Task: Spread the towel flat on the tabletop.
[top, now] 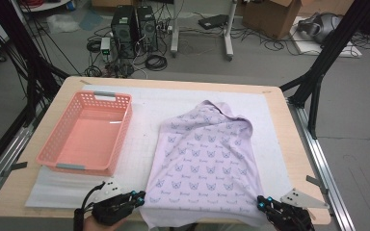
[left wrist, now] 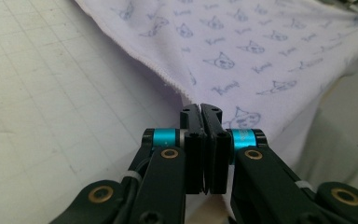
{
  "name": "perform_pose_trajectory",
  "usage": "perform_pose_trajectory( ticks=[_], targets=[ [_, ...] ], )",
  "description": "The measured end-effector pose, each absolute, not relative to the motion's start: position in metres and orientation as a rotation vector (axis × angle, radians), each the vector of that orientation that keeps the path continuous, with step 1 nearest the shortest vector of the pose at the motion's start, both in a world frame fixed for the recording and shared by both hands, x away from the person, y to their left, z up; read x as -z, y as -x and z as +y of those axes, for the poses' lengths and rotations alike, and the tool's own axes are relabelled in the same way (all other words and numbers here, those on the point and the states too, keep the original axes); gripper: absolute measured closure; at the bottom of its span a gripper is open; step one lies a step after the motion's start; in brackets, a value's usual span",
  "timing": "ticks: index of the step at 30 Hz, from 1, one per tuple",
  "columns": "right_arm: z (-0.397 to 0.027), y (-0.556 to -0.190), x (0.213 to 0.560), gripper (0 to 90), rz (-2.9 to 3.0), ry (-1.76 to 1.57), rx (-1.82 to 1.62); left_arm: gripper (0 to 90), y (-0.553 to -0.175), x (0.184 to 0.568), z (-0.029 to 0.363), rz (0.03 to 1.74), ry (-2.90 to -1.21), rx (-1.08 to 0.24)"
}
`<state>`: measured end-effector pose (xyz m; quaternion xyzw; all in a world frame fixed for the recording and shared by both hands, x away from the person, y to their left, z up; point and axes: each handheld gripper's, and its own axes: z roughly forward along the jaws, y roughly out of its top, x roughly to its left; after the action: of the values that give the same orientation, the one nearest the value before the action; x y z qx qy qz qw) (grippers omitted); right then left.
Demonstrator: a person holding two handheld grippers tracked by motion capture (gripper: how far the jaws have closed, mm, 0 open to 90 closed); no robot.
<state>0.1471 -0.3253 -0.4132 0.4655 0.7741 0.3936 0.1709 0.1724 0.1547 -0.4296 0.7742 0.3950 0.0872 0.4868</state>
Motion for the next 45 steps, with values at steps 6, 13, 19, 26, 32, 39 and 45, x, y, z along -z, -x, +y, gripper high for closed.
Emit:
perform_pose_trajectory(
  ticks=[6, 13, 19, 26, 32, 39, 45],
  targets=[
    [-0.32, -0.144, 0.411, 77.8, 2.222, -1.305, -1.074, 68.4, -0.177, 0.434, 0.157, 0.979, -1.891, -0.21],
    [-0.317, -0.17, 0.427, 65.0, 2.164, -1.362, -1.04, 44.6, -0.204, 0.443, 0.149, 1.035, -1.862, -0.236],
    [-0.315, -0.192, 0.433, 61.4, 2.1, -1.397, -0.988, 45.2, -0.23, 0.449, 0.135, 1.061, -1.879, -0.234],
    [-0.314, -0.208, 0.444, 62.5, 2.1, -1.437, -0.926, 62.3, -0.228, 0.453, 0.116, 1.009, -1.989, -0.393],
    [-0.319, -0.2, 0.442, 87.1, 2.143, -1.422, -0.953, 86.3, -0.214, 0.452, 0.117, 0.985, -2.007, -0.373],
    [-0.323, -0.18, 0.439, 88.8, 2.218, -1.379, -0.979, 86.4, -0.186, 0.45, 0.132, 0.957, -2.024, -0.319],
    [-0.325, -0.158, 0.436, 89.2, 2.262, -1.35, -0.993, 86.3, -0.166, 0.451, 0.138, 0.924, -2.023, -0.271]
  ],
)
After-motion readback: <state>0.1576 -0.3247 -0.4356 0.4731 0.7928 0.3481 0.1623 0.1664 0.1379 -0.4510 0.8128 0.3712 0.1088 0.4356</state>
